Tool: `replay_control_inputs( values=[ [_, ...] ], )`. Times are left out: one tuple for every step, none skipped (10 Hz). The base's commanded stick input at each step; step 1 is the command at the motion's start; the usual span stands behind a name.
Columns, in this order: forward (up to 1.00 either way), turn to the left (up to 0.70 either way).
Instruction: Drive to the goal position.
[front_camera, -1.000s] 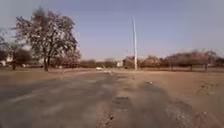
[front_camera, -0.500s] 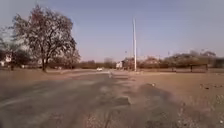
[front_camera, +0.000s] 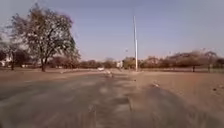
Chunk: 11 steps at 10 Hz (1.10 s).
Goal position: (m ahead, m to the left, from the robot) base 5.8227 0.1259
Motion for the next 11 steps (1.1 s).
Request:
replay_control_inputs(
  values=[
    [0.7,0.0],
    [0.7,0.0],
    [0.7,0.0],
    [0.7,0.0],
    [0.7,0.0],
    [0.7,0.0],
    [0.7,0.0],
    [0.7,0.0],
    [0.7,0.0],
    [0.7,0.0],
    [0.7,0.0]
  ],
)
